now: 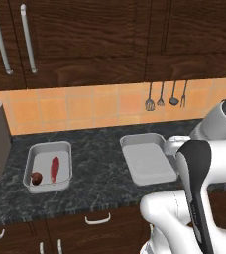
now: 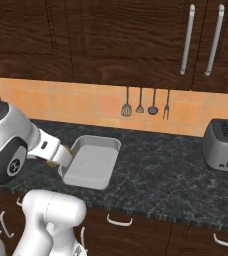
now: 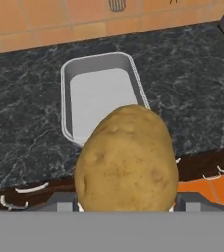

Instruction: Place one potato and one steak in each tupperware on the nearby counter, to pack two identical lunches.

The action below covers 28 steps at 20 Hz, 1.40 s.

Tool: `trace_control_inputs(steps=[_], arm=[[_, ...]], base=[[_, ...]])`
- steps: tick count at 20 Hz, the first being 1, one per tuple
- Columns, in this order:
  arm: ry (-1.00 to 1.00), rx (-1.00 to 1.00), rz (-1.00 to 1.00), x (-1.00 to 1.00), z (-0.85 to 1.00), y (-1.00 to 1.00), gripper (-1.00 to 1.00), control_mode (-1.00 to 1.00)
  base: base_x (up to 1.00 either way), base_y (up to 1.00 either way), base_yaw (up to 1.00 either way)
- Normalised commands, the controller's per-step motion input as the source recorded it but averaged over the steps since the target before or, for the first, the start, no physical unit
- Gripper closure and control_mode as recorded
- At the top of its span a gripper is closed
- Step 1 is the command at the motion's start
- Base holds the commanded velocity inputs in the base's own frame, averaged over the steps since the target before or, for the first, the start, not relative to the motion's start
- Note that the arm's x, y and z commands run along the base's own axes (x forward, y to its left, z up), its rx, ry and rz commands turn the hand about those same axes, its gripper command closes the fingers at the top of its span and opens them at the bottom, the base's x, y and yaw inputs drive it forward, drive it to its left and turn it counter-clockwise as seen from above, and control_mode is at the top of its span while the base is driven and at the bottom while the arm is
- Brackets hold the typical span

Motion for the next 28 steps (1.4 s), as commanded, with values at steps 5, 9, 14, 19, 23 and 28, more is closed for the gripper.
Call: trace_control_inputs(steps=[5,9,14,19,23,28], arm=[[0.0,0.0,0.07,0.22,-0.45,0.08,1.0,-1.0],[0.0,0.0,0.09,0.54,-0.59,0.01,1.0,-1.0],[-0.03,-0.03,0.08,0.85,-0.8,-0.05,1.0,-1.0],[-0.01,-0.03,0.03,1.0,-0.8,-0.08,1.0,-1.0],[0.14,0.0,0.01,1.0,-0.49,-0.23,1.0,-1.0],[0.13,0.02,0.0,1.0,0.0,-0.14,1.0,-1.0]], base=[[0.0,0.0,0.0],[0.0,0.0,0.0],[0.0,0.0,0.0],[0.0,0.0,0.0],[0.0,0.0,0.0],[0.0,0.0,0.0]])
